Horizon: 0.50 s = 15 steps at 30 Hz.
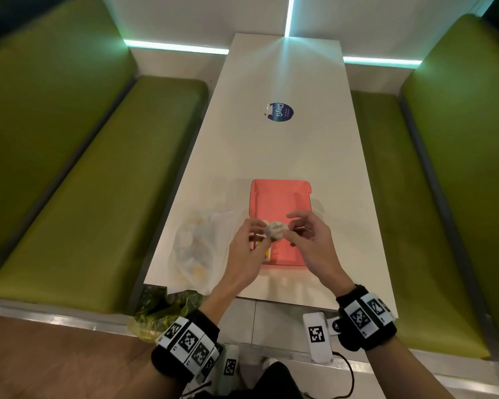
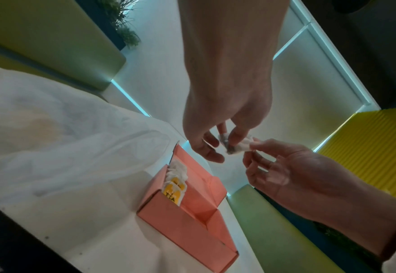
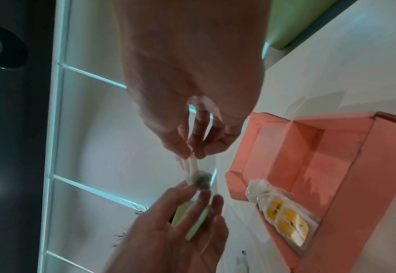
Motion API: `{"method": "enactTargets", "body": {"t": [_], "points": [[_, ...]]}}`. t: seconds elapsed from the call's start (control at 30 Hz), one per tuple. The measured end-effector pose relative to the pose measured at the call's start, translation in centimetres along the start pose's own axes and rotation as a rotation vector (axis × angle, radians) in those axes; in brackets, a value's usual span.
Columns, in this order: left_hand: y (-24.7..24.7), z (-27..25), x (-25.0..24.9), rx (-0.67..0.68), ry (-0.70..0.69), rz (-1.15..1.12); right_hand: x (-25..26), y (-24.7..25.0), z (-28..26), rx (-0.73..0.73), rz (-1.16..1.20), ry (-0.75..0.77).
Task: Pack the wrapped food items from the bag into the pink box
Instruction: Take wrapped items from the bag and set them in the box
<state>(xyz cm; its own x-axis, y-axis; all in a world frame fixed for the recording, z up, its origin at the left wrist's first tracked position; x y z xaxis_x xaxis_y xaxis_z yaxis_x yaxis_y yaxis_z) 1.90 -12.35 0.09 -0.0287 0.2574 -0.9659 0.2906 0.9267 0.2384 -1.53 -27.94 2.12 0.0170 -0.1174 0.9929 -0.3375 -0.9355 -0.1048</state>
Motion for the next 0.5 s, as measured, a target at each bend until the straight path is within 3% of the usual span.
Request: {"method": "enactTargets", "body": {"t": [0.1, 0.23, 0.33, 0.43, 0.5], "points": [[0.3, 0.0, -0.6, 0.011, -0.088, 0.070, 1.0, 0.0, -0.2, 0.060, -0.094, 0.042], [-0.1, 0.1, -2.2, 0.124, -0.186, 0.071, 2.2, 0.0, -0.4, 0.107, -0.156, 0.065], [0.0, -0.1, -2.1, 0.035, -0.227, 0.141, 3.2, 0.4, -0.2, 0.042, -0.163, 0.095], [0.1, -1.4, -3.0, -0.130, -0.388, 0.320, 3.4, 0.5, -0.3, -0.026, -0.160, 0.086], [-0.7, -2.1, -3.7, -0.114, -0.492, 0.400, 3.3, 0.4, -0.3, -0.048, -0.143, 0.075]]}}
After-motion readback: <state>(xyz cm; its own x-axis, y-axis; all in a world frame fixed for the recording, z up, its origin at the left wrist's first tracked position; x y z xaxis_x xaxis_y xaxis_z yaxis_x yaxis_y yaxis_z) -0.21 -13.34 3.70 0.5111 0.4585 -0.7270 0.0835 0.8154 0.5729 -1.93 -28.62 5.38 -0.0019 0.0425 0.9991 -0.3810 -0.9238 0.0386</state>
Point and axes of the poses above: each hand's wrist, its own z-axis towards the middle knuckle, its own y-axis out of the back of the hand, x = y × z, the point moved 5 cm from there along z, towards the middle knuckle, and after that the axes turned 7 degrees about z, right-handed, at the moved point
